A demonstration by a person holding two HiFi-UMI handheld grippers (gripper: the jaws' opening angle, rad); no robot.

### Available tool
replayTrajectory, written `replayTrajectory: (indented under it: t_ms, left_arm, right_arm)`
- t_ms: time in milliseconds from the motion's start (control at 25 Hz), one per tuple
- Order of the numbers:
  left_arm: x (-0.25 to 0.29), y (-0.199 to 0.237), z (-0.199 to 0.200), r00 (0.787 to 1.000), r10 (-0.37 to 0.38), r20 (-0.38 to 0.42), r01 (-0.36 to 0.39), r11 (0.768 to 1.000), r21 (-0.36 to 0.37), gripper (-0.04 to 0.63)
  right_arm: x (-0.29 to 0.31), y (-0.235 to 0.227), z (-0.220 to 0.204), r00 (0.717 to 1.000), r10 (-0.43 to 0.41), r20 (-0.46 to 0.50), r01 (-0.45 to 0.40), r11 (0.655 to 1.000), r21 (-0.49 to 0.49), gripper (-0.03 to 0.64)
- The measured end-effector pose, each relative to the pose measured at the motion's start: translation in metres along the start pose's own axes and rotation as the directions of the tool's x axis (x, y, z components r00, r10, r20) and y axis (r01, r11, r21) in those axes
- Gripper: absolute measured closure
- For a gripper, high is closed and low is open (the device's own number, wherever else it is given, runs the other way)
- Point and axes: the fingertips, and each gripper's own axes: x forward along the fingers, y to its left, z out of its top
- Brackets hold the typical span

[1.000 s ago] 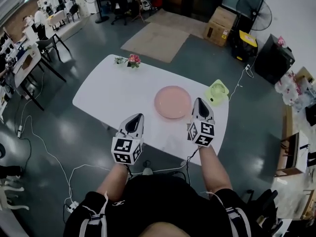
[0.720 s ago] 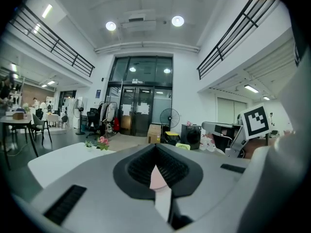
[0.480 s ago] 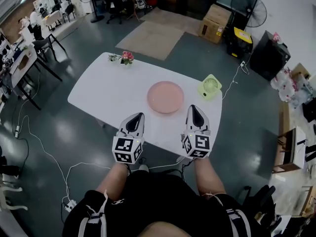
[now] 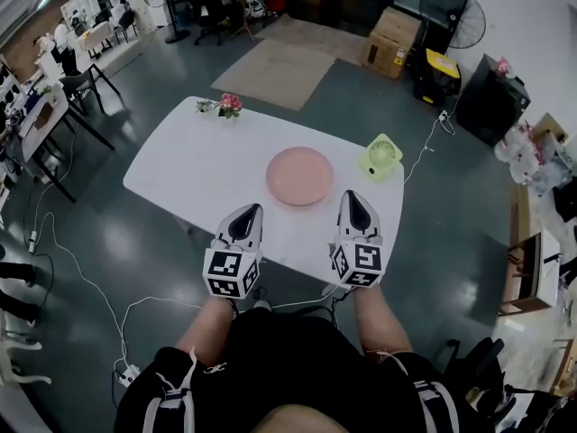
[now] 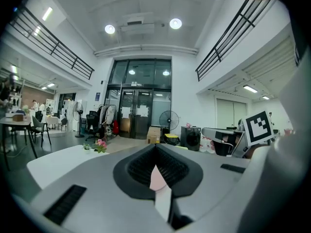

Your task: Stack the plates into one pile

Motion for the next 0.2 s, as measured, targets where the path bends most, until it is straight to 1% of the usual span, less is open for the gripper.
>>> replayTrajectory:
  t_ms: [200]
  left_arm:
    - [0.001, -0.015, -0.004, 1.000, 0.001, 0.004, -0.001, 1.000, 0.007, 0.583]
  right_arm:
    - [-0.008, -0.011, -0.004, 1.000, 0.002, 0.003, -0.002, 1.000, 0.005, 0.603]
